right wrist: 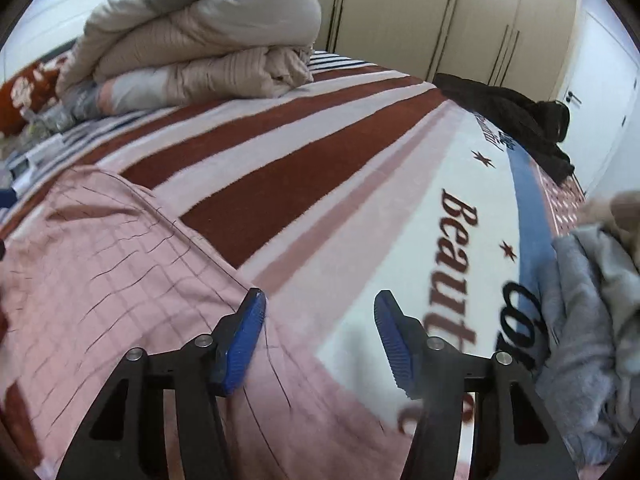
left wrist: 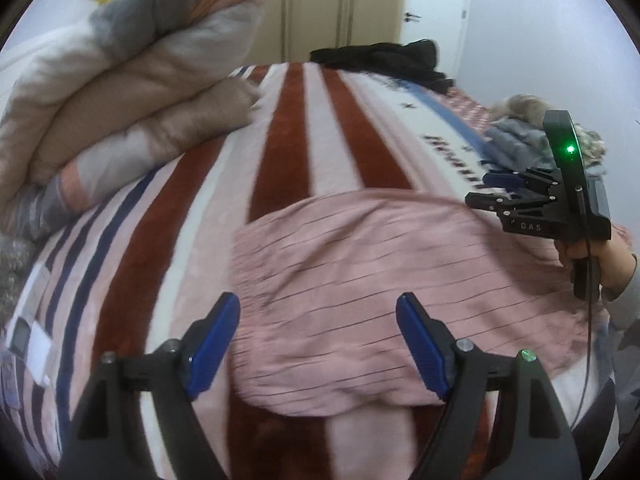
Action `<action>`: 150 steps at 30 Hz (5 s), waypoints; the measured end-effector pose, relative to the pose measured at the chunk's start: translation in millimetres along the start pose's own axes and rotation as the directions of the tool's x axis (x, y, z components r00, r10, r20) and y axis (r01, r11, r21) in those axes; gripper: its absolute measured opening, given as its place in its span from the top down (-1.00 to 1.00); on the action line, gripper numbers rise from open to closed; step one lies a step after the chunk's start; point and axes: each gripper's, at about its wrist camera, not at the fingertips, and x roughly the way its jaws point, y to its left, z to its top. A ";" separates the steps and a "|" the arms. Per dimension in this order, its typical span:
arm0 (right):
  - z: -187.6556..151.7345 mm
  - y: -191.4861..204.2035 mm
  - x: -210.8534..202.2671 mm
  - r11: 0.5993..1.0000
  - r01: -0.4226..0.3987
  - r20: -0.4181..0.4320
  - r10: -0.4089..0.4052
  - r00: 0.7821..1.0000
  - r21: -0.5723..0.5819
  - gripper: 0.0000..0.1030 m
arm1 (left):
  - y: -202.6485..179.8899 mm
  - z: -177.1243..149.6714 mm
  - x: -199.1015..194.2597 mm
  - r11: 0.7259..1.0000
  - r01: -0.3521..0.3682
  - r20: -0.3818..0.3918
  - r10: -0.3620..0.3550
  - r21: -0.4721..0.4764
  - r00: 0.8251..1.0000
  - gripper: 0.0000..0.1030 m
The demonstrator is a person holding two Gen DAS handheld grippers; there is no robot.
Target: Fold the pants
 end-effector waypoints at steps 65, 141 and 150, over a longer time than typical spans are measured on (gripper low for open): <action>-224.9 -3.8 -158.4 0.951 -0.288 0.015 0.288 0.957 0.114 0.31 | -198.1 -81.2 22.7 0.854 0.488 -0.218 -0.449 0.181 0.867 0.00; -326.6 -353.9 -200.3 0.518 -0.016 0.123 -0.172 0.977 0.855 0.94 | -278.3 33.7 36.4 0.917 0.358 -0.014 -0.362 0.177 0.932 -0.42; -341.1 -332.0 -263.4 0.513 -0.024 0.202 -0.294 0.934 0.858 0.97 | -256.4 30.2 27.7 0.923 0.353 0.004 -0.358 0.150 0.934 -0.42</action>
